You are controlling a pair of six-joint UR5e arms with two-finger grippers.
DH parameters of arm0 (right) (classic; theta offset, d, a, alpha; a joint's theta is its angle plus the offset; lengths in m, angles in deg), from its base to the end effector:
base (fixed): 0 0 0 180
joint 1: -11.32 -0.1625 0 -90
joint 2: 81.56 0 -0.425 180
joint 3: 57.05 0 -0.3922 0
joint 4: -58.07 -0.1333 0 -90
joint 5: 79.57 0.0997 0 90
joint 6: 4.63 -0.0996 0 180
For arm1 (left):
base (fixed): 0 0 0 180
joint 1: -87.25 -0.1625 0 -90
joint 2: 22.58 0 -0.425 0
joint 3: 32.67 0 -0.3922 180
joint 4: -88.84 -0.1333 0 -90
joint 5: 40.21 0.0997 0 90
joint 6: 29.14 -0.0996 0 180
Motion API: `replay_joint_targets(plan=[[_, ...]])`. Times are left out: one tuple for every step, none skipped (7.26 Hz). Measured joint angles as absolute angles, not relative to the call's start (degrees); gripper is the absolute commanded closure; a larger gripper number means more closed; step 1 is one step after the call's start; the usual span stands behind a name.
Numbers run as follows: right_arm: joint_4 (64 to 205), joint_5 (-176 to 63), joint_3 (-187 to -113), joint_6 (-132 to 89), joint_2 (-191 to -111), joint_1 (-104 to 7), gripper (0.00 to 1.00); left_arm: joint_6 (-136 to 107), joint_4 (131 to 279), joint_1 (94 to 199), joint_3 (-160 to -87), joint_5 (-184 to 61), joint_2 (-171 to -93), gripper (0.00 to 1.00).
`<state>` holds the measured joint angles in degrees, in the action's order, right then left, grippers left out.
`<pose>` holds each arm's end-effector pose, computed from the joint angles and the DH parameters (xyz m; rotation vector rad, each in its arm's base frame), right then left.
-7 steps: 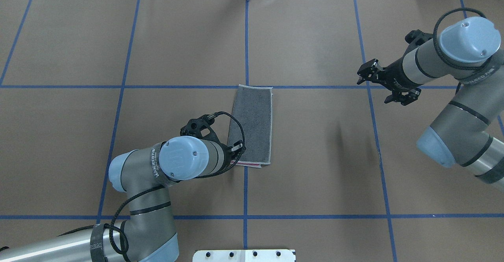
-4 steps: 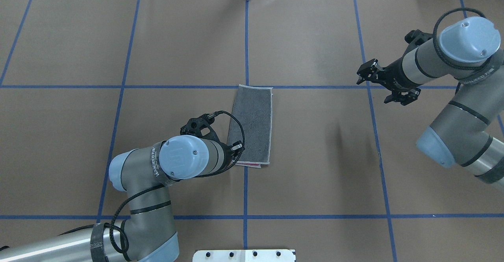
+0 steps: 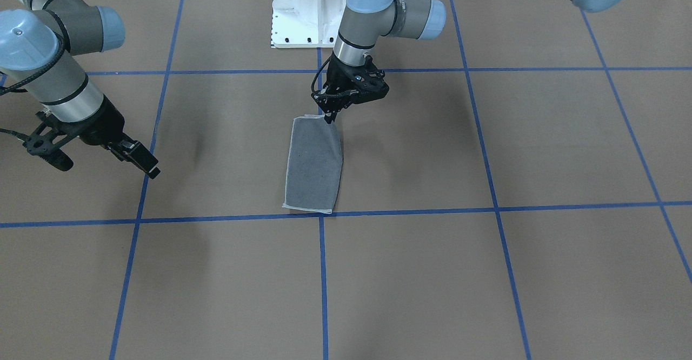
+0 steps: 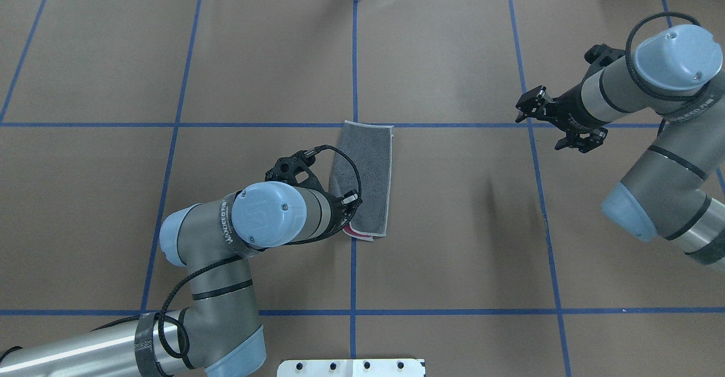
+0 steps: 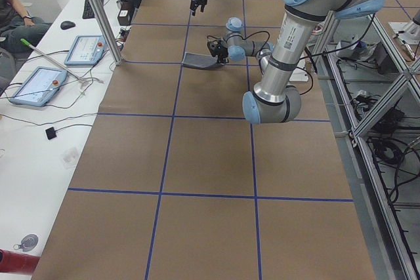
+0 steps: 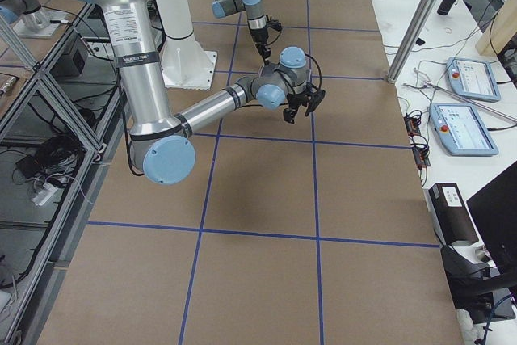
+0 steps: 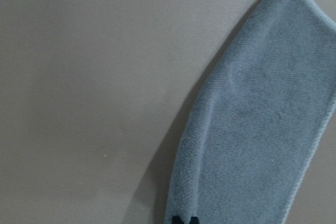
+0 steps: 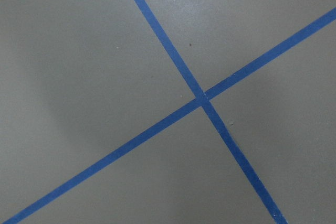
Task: Fold towel twice with both arms
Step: 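Lift the near end with the left gripper and fold it over the far end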
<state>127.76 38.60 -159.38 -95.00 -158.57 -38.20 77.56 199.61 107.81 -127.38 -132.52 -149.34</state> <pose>-0.3125 -0.4991 0.3990 -0.1002 -0.9168 0.6139 0.5938 -0.3608 0.2014 0.0003 1.1032 -0.5624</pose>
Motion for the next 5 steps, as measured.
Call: replay_joint_targets(plan=[[127.8, 38.6, -159.4, -95.0, -158.8, -38.2, 0.0, 77.5, 199.6, 109.0, -126.8, -132.6, -150.5, 1.0], [127.8, 38.6, -159.3, -95.0, -159.0, -38.2, 0.0, 77.5, 199.5, 110.3, -125.3, -132.6, -152.4, 1.0], [127.7, 38.6, -159.2, -95.0, -159.1, -38.2, 0.0, 77.5, 199.5, 111.5, -123.2, -132.7, -154.6, 1.0], [127.7, 38.5, -159.0, -94.8, -159.2, -38.2, 0.0, 77.4, 199.5, 112.6, -120.6, -132.7, -156.9, 1.0], [127.7, 38.4, -158.9, -94.7, -159.2, -38.2, 0.0, 77.2, 199.7, 113.9, -117.8, -132.8, -158.9, 1.0]])
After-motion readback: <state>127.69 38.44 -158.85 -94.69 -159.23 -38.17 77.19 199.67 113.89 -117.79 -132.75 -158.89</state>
